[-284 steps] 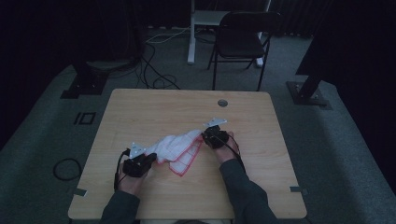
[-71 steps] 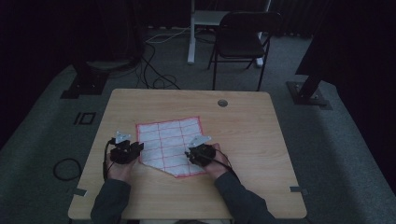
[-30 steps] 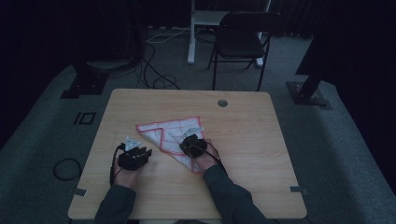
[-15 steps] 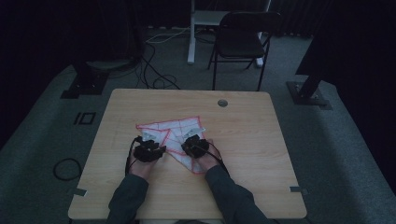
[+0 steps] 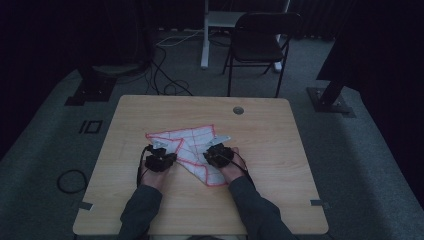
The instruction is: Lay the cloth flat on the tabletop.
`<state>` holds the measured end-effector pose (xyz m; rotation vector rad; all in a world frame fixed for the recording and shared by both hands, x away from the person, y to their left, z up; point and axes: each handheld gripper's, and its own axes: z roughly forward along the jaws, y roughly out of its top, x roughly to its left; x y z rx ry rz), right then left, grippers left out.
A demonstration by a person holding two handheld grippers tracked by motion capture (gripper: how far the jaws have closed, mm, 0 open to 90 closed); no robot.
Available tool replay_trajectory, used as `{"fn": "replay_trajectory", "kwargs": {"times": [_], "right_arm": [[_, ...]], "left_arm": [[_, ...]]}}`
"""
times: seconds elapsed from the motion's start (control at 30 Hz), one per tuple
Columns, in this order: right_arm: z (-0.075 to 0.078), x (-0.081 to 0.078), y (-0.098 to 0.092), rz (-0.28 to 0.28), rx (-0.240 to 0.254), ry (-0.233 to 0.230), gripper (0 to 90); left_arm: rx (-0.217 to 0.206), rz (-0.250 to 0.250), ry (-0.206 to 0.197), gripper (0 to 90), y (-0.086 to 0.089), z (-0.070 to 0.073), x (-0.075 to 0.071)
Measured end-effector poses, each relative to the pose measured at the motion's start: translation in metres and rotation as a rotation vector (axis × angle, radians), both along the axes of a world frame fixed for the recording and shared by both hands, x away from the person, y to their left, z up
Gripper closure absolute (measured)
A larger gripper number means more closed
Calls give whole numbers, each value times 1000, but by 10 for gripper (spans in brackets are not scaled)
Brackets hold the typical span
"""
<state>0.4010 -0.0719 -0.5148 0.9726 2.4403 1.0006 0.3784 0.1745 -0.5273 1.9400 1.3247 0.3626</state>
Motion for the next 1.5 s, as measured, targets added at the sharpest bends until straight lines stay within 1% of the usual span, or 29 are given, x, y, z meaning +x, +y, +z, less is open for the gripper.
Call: {"fn": "replay_trajectory", "kwargs": {"times": [0.1, 0.23, 0.33, 0.47, 0.57, 0.73, 0.8, 0.9, 1.0, 1.2, 1.3, 1.5], "right_arm": [[-4, 3, -8, -19, -10, 8, 731], [-8, 5, -13, -37, -22, 12, 711], [-10, 7, -16, -45, -28, 16, 698], [-17, 9, -19, -53, -47, 36, 700], [-20, 8, -22, -56, -24, 38, 701], [-20, 7, -25, -50, -30, 34, 700], [-20, 6, -26, -53, -26, 34, 701], [-20, 4, -29, -55, -23, 31, 700], [-20, 2, -32, -53, -21, 36, 697], [-20, -2, -37, -56, -25, 33, 696], [-21, -5, -41, -59, -16, 35, 693], [-21, -8, -45, -64, -8, 37, 692]], "left_arm": [[8, -12, -13, 875, -1, 2, -3], [0, -20, -28, 883, -1, 6, -7], [-4, -19, -35, 884, 3, 7, -12], [-3, -8, -32, 884, 10, 6, -17], [0, -2, -29, 884, 16, 6, -22], [-8, 12, -29, 884, 25, 6, -33], [-1, 17, -30, 884, 29, 5, -36], [-17, 30, -23, 885, 36, 3, -40], [-24, 44, -18, 887, 41, 0, -44], [-16, 47, -17, 887, 48, 0, -50], [-6, 46, -15, 886, 51, 0, -54], [1, 54, -4, 886, 56, -2, -62]]}}
